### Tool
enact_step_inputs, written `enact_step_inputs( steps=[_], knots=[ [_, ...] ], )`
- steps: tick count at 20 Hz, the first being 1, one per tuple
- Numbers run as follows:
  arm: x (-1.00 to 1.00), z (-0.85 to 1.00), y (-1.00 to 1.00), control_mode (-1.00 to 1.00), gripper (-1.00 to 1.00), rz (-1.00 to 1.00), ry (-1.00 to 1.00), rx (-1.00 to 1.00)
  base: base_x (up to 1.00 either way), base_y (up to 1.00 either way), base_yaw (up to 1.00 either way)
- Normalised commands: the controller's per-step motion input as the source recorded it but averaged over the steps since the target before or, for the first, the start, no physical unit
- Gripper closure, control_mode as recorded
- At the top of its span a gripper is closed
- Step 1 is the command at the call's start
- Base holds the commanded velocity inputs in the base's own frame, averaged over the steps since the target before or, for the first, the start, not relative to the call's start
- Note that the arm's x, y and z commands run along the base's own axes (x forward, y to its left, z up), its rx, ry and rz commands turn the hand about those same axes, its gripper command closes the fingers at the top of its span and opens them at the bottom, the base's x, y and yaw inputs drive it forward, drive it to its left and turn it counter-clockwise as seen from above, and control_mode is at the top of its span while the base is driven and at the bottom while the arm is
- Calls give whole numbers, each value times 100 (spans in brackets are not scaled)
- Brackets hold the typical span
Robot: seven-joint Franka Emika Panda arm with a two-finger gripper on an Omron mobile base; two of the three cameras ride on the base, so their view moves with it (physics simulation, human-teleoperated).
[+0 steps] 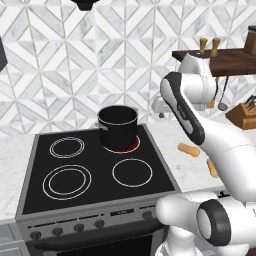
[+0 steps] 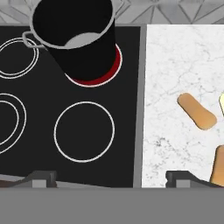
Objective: Put the squash and squash in the pot. Retrieve the spatula and lightly stir the vegetables in the pot.
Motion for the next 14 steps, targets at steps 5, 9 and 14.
enact_step_inputs(
  steps=[5,9,14],
  knots=[
    [0,0,0,100,-100,0,0,0,97,0,-6],
    [0,0,0,100,-100,0,0,0,68,-7,-6],
    [8,-23,-70,-100,-100,-5,2,-5,0,0,0]
  ],
)
